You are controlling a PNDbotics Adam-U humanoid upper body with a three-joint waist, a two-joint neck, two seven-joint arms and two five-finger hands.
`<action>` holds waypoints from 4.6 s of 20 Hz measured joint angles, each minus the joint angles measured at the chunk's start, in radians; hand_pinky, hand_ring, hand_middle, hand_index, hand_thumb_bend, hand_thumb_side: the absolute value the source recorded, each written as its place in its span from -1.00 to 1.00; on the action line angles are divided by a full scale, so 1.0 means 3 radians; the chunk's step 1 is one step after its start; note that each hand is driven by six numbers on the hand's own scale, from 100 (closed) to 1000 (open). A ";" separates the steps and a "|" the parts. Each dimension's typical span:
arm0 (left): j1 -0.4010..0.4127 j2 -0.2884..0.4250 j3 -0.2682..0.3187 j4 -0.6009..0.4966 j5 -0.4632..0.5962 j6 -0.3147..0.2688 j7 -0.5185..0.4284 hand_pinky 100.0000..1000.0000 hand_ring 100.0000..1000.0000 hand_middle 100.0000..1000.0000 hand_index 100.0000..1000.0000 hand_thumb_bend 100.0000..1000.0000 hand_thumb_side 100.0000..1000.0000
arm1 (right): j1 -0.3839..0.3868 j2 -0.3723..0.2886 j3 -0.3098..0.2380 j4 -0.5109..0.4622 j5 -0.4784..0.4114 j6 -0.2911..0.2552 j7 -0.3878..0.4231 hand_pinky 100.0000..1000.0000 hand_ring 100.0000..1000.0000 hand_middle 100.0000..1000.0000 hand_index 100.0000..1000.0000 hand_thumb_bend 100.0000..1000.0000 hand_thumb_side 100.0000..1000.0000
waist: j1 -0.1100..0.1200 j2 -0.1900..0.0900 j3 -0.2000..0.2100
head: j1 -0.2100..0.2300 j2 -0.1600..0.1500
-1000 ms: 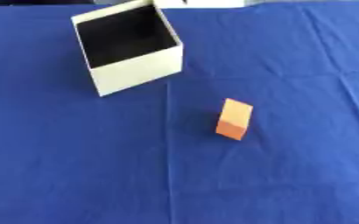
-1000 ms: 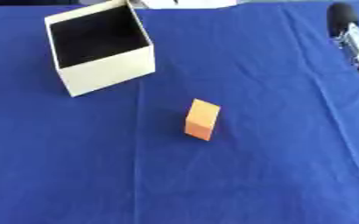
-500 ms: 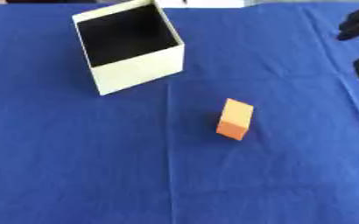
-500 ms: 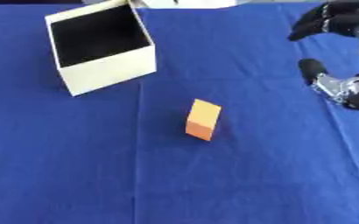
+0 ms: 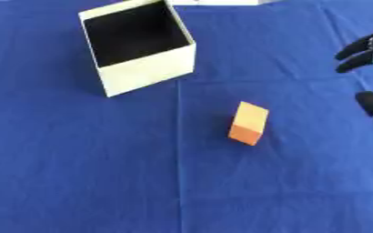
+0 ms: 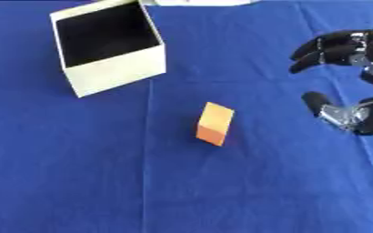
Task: Pick up objects on the table and place them in the box.
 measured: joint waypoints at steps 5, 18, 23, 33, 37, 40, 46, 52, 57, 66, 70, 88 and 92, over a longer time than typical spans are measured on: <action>-0.0003 0.0000 -0.0015 0.0000 0.0001 0.0005 -0.0008 -0.19 -0.04 0.16 0.40 -0.44 0.36 | -0.0110 0.0002 0.0088 0.0000 -0.0123 0.0058 0.0198 0.79 0.88 0.76 0.82 -0.67 -0.23 | -0.0003 0.0000 0.0004 | -0.0015 -0.0002; -0.0003 0.0000 -0.0016 0.0000 0.0006 0.0010 -0.0032 -0.18 -0.04 0.17 0.40 -0.46 0.35 | -0.0374 0.0085 0.0268 -0.0001 -0.0216 0.0352 0.0722 0.82 0.93 0.72 0.92 -0.90 -0.96 | -0.0011 0.0000 0.0022 | -0.0018 -0.0003; -0.0003 0.0000 -0.0016 0.0000 0.0018 0.0009 -0.0036 -0.18 -0.04 0.17 0.39 -0.46 0.34 | -0.0461 0.0139 0.0324 -0.0001 -0.0185 0.0454 0.0796 0.82 0.94 0.73 0.94 -0.75 -0.82 | -0.0018 0.0000 0.0024 | -0.0018 -0.0003; -0.0003 0.0000 -0.0016 0.0000 0.0030 0.0019 -0.0053 -0.18 -0.04 0.17 0.39 -0.48 0.34 | -0.0735 0.0358 0.0431 -0.0001 -0.0111 0.0862 0.0925 0.84 0.95 0.73 0.94 -0.59 -0.70 | -0.0027 0.0000 0.0026 | -0.0032 0.0001; -0.0003 0.0000 -0.0016 0.0000 0.0031 0.0022 -0.0065 -0.18 -0.04 0.17 0.38 -0.48 0.34 | -0.0873 0.0464 0.0496 -0.0001 -0.0106 0.1058 0.1009 0.84 0.95 0.73 0.94 -0.57 -0.64 | -0.0029 -0.0002 0.0027 | -0.0057 0.0016; -0.0003 0.0000 -0.0018 0.0000 0.0034 0.0023 -0.0073 -0.18 -0.04 0.17 0.38 -0.48 0.34 | -0.0971 0.0544 0.0549 -0.0001 -0.0108 0.1213 0.1100 0.84 0.95 0.72 0.93 -0.57 -0.61 | -0.0031 -0.0010 0.0027 | -0.0091 0.0028; -0.0003 0.0000 -0.0036 0.0000 0.0049 0.0030 -0.0092 -0.18 -0.04 0.17 0.38 -0.48 0.34 | -0.1173 0.0727 0.0669 -0.0001 -0.0108 0.1429 0.1278 0.83 0.96 0.72 0.93 -0.55 -0.60 | -0.0031 -0.0017 0.0047 | -0.0151 0.0029; -0.0011 -0.0001 -0.0038 0.0000 0.0061 0.0033 -0.0114 -0.18 -0.04 0.17 0.38 -0.48 0.35 | -0.1276 0.0862 0.0803 0.0144 0.0039 0.1253 0.1379 0.85 0.98 0.76 0.95 -0.48 -0.55 | -0.0041 0.0021 0.0083 | -0.0177 0.0027; -0.0038 -0.0002 -0.0055 0.0000 0.0063 0.0037 -0.0139 -0.18 -0.04 0.17 0.38 -0.49 0.35 | -0.1343 0.0993 0.0897 0.0409 0.0194 0.1059 0.1406 0.85 0.98 0.76 0.96 -0.45 -0.53 | -0.0042 0.0054 0.0109 | -0.0178 0.0011; -0.0045 -0.0020 -0.0057 0.0000 0.0069 0.0041 -0.0173 -0.18 -0.04 0.17 0.38 -0.49 0.36 | -0.1477 0.1240 0.1013 0.0947 0.0418 0.0807 0.1417 0.85 1.00 0.78 0.96 -0.42 -0.42 | -0.0035 0.0122 0.0165 | -0.0187 -0.0034; -0.0074 -0.0031 -0.0058 0.0000 0.0076 0.0041 -0.0182 -0.18 -0.04 0.17 0.38 -0.50 0.35 | -0.1494 0.1317 0.1015 0.1121 0.0434 0.0710 0.1429 0.85 1.00 0.77 0.96 -0.42 -0.33 | -0.0036 0.0149 0.0178 | -0.0184 -0.0034; -0.0071 -0.0059 -0.0059 0.0000 0.0076 0.0057 -0.0207 -0.18 -0.04 0.17 0.38 -0.52 0.35 | -0.1435 0.1284 0.0774 0.0777 0.0176 0.0870 0.1464 0.80 0.96 0.71 0.93 -0.58 -0.13 | -0.0051 0.0188 0.0181 | -0.0202 -0.0033; -0.0064 -0.0059 -0.0057 0.0000 0.0072 0.0057 -0.0206 -0.18 -0.04 0.17 0.38 -0.52 0.36 | -0.1384 0.1206 0.0704 0.0491 0.0080 0.0982 0.1492 0.80 0.96 0.71 0.93 -0.58 -0.10 | -0.0052 0.0188 0.0164 | -0.0284 -0.0036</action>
